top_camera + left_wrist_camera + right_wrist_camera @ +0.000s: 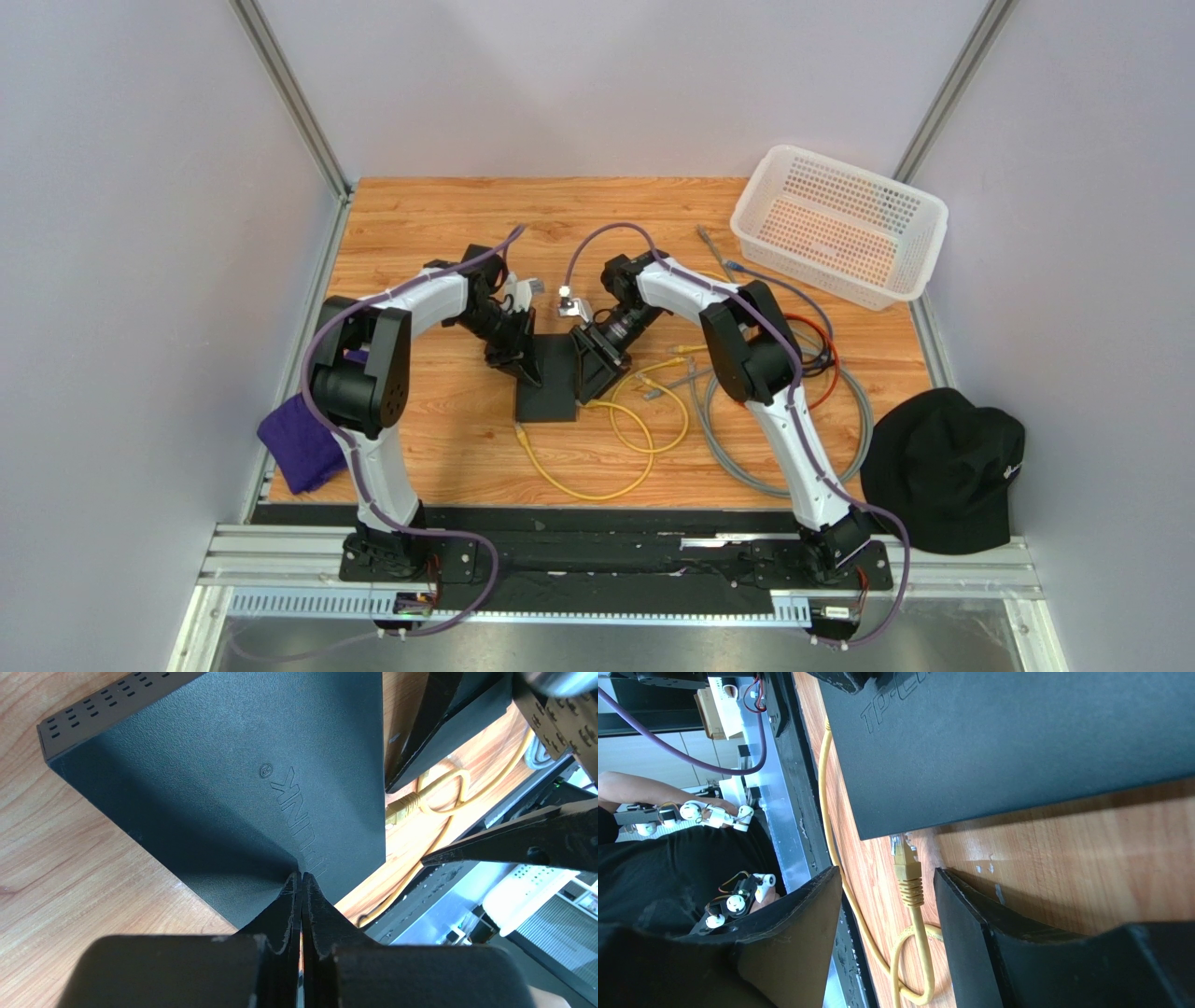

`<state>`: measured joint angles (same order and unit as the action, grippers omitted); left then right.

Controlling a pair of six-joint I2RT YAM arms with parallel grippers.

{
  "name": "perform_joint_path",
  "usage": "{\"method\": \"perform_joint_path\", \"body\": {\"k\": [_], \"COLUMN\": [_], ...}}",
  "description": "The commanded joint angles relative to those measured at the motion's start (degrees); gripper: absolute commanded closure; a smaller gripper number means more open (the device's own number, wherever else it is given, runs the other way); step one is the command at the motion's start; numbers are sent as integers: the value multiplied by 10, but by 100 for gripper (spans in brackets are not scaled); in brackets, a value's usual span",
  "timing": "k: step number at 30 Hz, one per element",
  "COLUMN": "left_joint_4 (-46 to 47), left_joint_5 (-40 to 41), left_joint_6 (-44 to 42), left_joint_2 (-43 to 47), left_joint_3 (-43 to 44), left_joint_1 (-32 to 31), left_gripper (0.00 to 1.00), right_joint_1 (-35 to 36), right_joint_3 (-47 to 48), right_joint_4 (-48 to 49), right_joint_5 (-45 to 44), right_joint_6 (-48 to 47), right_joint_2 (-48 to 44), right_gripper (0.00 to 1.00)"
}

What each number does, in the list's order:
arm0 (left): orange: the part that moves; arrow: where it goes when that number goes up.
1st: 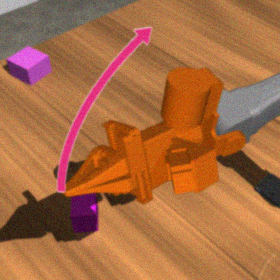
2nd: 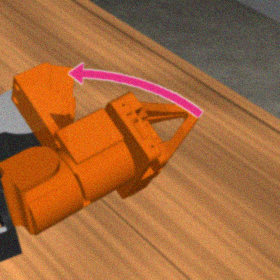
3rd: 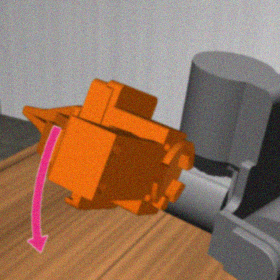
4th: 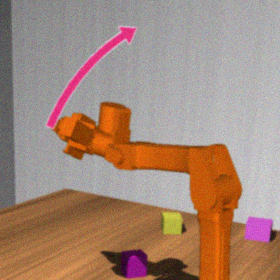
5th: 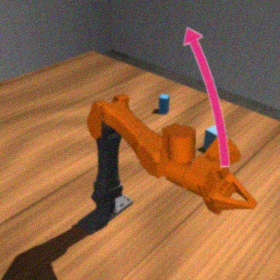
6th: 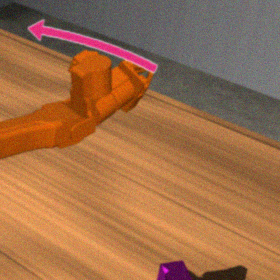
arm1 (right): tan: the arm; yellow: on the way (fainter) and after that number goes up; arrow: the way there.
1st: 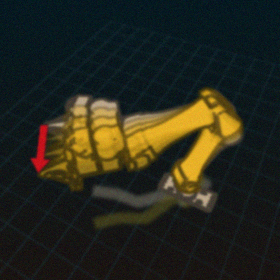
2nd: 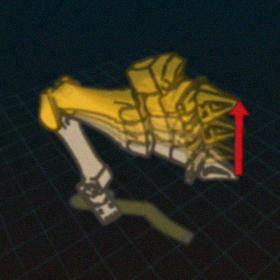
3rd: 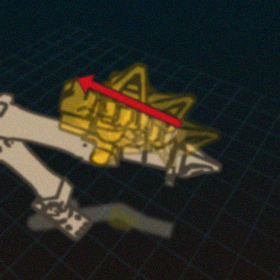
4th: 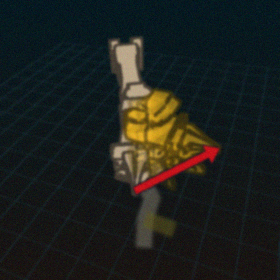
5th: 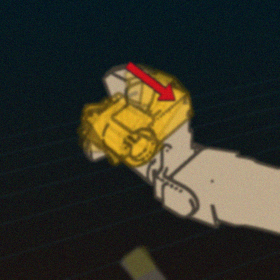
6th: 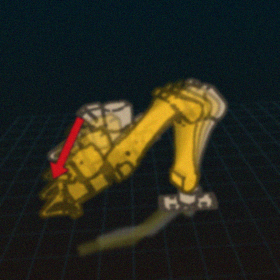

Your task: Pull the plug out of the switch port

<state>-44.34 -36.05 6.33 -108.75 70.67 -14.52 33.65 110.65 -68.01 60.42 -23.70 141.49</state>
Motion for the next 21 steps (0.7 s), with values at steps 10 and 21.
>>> {"method": "perform_joint_path", "body": {"k": [10,21], "left_joint_4": [14,14], "left_joint_5": [29,33], "left_joint_6": [-11,-11], "left_joint_2": [-6,-7], "left_joint_3": [8,8], "left_joint_1": [1,1], "left_gripper": [100,100], "right_joint_1": [25,34], "right_joint_3": [3,6], "right_joint_4": [70,70], "right_joint_5": [-120,-146], "right_joint_6": [16,16], "right_joint_2": [34,50], "right_gripper": [44,54]}}
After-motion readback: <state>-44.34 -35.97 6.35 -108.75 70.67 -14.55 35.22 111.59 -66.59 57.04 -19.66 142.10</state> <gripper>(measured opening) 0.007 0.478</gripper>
